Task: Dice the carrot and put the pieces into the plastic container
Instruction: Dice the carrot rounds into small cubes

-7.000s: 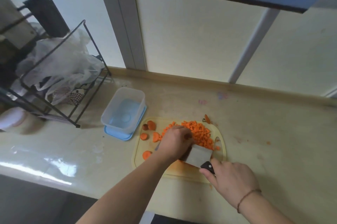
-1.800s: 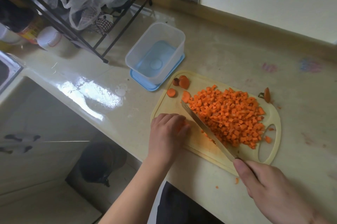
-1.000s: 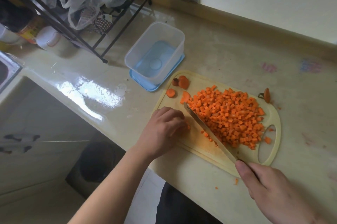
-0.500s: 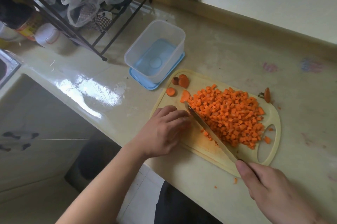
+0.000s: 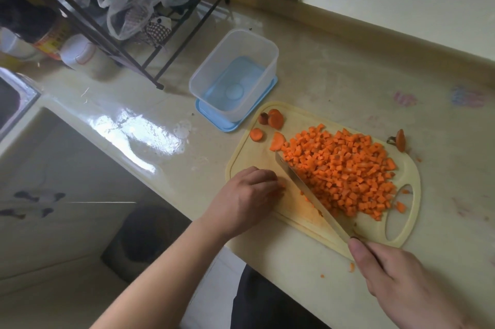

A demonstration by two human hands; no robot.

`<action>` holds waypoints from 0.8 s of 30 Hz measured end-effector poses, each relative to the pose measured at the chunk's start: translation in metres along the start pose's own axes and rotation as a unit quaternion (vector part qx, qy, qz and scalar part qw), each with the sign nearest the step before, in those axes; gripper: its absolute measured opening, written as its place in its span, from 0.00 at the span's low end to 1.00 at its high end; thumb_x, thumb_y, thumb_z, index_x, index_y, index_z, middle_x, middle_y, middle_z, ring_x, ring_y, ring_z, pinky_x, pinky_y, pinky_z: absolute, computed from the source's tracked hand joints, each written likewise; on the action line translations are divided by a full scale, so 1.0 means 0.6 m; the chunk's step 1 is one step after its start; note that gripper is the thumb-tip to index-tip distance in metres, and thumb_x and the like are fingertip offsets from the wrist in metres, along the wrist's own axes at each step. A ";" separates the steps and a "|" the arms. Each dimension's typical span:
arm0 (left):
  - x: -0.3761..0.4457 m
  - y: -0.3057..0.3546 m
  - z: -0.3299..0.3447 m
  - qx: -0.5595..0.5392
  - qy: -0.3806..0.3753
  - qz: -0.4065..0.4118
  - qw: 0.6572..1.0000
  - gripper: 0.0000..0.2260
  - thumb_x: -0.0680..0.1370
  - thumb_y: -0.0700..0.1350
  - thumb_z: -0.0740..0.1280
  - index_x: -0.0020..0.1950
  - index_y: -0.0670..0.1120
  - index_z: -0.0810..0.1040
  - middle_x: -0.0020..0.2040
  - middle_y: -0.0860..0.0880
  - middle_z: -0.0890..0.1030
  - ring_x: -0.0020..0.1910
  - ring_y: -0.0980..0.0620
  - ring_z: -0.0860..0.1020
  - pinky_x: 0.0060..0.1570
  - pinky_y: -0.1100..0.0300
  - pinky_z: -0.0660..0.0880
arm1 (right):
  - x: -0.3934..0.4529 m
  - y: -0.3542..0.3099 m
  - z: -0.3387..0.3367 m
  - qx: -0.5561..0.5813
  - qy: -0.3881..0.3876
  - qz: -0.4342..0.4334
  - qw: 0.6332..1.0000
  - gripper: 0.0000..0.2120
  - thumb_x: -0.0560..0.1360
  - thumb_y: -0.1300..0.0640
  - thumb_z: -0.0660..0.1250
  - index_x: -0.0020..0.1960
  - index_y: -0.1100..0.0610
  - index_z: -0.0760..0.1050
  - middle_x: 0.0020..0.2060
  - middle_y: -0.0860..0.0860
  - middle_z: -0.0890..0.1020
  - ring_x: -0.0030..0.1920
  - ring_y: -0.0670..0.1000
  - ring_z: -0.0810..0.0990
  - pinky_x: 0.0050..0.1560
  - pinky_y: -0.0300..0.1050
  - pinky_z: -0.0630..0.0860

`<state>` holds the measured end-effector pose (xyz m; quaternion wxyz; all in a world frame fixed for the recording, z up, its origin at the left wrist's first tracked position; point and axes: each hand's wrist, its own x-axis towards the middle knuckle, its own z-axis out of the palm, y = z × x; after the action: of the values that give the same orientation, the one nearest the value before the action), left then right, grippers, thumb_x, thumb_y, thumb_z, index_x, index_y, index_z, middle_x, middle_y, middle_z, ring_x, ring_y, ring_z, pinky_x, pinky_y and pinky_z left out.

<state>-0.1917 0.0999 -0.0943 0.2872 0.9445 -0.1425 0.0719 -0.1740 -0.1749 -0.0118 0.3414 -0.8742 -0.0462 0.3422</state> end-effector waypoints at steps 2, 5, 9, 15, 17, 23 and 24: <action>-0.010 0.020 0.014 -0.003 0.057 -0.052 0.997 0.08 0.77 0.40 0.75 0.55 0.41 0.86 0.52 0.45 0.84 0.47 0.47 0.80 0.48 0.54 0.79 | 0.004 -0.001 0.006 -0.006 0.002 -0.010 1.000 0.26 0.71 0.37 0.55 0.32 0.59 0.72 0.25 0.52 0.77 0.29 0.45 0.76 0.33 0.40 0.70; -0.026 0.039 0.029 0.015 0.113 -0.116 0.987 0.08 0.80 0.46 0.72 0.56 0.44 0.86 0.54 0.49 0.84 0.49 0.49 0.78 0.47 0.54 0.78 | 0.011 -0.001 0.012 -0.009 -0.002 -0.026 1.000 0.26 0.73 0.38 0.55 0.32 0.59 0.72 0.28 0.51 0.79 0.30 0.47 0.77 0.32 0.41 0.70; -0.028 0.043 0.029 0.019 0.097 -0.137 0.986 0.11 0.81 0.50 0.69 0.58 0.46 0.85 0.57 0.50 0.83 0.50 0.49 0.78 0.48 0.53 0.78 | 0.017 0.001 0.016 -0.010 -0.007 -0.038 0.999 0.29 0.70 0.34 0.52 0.30 0.58 0.70 0.29 0.52 0.78 0.30 0.48 0.76 0.31 0.41 0.69; -0.032 0.032 0.004 0.029 0.080 -0.148 0.985 0.15 0.76 0.50 0.70 0.58 0.44 0.84 0.57 0.45 0.81 0.47 0.47 0.82 0.43 0.55 0.81 | 0.015 -0.005 0.026 0.003 -0.005 -0.050 0.999 0.29 0.68 0.33 0.49 0.31 0.57 0.70 0.30 0.48 0.78 0.33 0.48 0.77 0.34 0.41 0.70; -0.032 0.033 0.003 0.016 0.079 -0.166 0.983 0.16 0.76 0.51 0.69 0.58 0.42 0.84 0.56 0.45 0.81 0.47 0.49 0.81 0.43 0.58 0.81 | 0.012 -0.010 0.034 0.011 -0.006 -0.056 0.998 0.28 0.69 0.34 0.48 0.32 0.56 0.70 0.32 0.49 0.79 0.34 0.47 0.77 0.35 0.40 0.70; -0.025 0.053 0.017 -0.057 0.068 -0.207 0.974 0.12 0.75 0.41 0.75 0.58 0.44 0.84 0.53 0.48 0.80 0.47 0.56 0.78 0.50 0.71 0.74 | 0.002 -0.028 0.063 0.012 -0.018 -0.072 0.997 0.25 0.72 0.36 0.47 0.36 0.54 0.71 0.31 0.51 0.78 0.39 0.44 0.77 0.39 0.34 0.71; -0.023 0.055 0.019 -0.061 0.071 -0.215 0.972 0.12 0.74 0.41 0.75 0.57 0.43 0.84 0.52 0.48 0.80 0.47 0.56 0.77 0.50 0.72 0.73 | 0.003 -0.029 0.064 0.019 -0.023 -0.070 0.997 0.25 0.71 0.36 0.46 0.35 0.54 0.71 0.32 0.50 0.79 0.40 0.44 0.77 0.38 0.35 0.71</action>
<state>-0.2145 0.0702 -0.0893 0.3622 0.9262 0.0810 0.0669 -0.1943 -0.1394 -0.0225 0.3797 -0.8543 -0.1090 0.3378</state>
